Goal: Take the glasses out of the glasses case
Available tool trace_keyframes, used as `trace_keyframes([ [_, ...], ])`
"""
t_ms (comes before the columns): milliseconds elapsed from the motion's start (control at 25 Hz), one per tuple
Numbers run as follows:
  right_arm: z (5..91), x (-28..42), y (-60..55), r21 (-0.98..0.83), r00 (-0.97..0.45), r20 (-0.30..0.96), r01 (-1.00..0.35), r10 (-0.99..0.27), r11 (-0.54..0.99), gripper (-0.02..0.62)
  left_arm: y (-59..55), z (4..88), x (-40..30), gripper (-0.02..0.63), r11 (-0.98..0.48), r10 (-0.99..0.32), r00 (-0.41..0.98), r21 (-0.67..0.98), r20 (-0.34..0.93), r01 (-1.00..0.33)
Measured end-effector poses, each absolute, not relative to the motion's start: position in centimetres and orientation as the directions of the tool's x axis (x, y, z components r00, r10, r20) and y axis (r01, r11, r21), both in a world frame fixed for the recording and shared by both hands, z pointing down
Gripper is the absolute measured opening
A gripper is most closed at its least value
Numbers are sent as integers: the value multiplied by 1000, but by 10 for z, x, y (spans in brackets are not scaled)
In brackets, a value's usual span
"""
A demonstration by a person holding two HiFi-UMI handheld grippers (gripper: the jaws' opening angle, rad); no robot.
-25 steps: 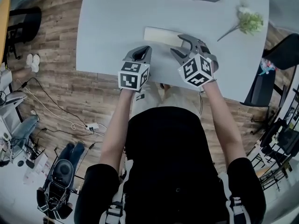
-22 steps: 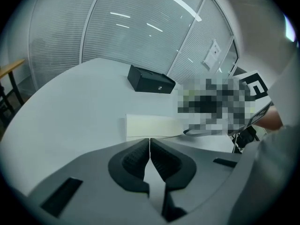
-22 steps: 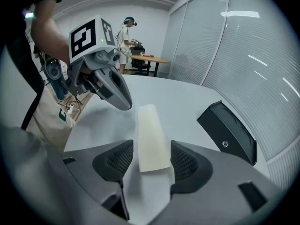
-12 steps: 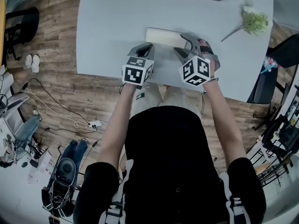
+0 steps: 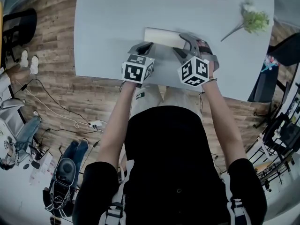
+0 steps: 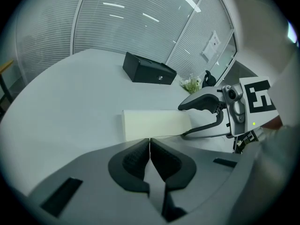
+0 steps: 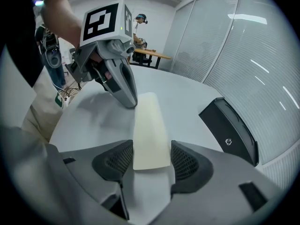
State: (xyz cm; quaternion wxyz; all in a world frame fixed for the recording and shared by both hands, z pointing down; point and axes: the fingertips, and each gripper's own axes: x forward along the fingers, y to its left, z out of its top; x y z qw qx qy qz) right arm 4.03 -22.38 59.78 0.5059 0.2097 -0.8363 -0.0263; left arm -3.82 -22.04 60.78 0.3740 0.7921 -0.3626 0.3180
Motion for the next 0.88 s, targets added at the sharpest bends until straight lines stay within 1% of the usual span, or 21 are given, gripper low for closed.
trace_keyframes([
  [360,598,40,-224,220,-414,843,-316,-343,923,272,-220,608,-39,25,-456,-359,513,333,780,-825],
  [600,596,39,-224,189,-425,848,-313,-315,931,270,-219,607,-41,24,-450,-360,518,342,776,-825],
  [880,591,38,-226,121,-459,846,-332,-272,936,268,-219,606,-42,24,-447,-365,514,338,776,-828],
])
